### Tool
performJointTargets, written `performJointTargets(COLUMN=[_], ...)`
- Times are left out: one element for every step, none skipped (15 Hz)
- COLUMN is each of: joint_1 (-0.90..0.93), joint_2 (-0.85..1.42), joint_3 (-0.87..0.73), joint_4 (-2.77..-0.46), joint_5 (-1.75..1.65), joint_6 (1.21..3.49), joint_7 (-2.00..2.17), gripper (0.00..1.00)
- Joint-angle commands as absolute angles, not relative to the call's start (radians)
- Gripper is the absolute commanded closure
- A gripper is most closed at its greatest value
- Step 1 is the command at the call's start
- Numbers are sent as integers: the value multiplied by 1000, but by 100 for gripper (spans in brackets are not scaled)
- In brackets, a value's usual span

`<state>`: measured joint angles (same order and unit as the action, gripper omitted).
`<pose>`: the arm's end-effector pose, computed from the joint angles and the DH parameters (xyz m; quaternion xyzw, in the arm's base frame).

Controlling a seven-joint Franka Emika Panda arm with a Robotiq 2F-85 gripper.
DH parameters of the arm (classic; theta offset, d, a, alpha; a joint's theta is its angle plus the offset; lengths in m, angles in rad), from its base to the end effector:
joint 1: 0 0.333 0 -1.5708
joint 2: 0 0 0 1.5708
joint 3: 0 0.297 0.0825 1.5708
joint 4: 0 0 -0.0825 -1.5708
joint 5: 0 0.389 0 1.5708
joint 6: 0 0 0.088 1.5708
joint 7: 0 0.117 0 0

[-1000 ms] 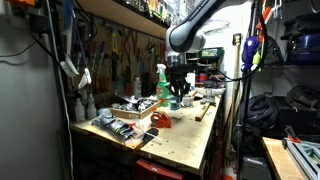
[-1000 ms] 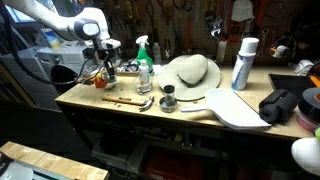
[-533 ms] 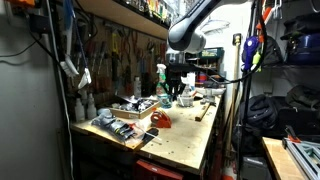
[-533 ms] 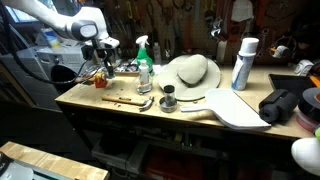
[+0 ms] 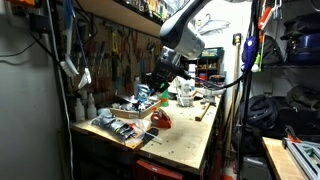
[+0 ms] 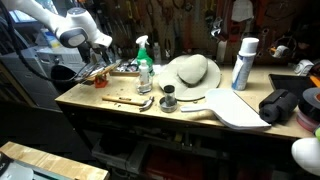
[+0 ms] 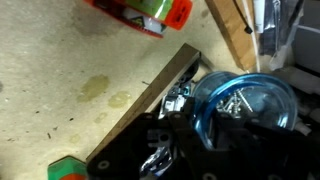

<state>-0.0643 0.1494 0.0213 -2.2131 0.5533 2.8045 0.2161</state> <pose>0.5811 -0.0484 0.3228 -0.9005 0.3514 -0.1971 0.1638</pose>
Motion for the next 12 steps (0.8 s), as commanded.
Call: performJointTargets(joint_1=[-63, -63, -60, -56, -48, -40, -32, -27, -24, -21, -17, -12], joint_2=[152, 167, 186, 201, 221, 238, 254, 270, 287, 302, 314, 327], joint_3=[32, 40, 44, 44, 38, 31, 22, 19, 18, 17, 14, 10], joint_4=[-2217, -2211, -2200, -2192, -2181, -2173, -2163, -2155, -2143, -2133, -2123, -2113], joint_5=[572, 586, 593, 586, 562, 538, 510, 493, 480, 471, 460, 448], joint_6=[2823, 2845, 2868, 2885, 2900, 2917, 2927, 2942, 2951, 2956, 2957, 2959], joint_7=[203, 190, 188, 196, 218, 232, 254, 268, 283, 298, 317, 333], gripper=[97, 97, 97, 97, 97, 97, 97, 97, 97, 97, 97, 97])
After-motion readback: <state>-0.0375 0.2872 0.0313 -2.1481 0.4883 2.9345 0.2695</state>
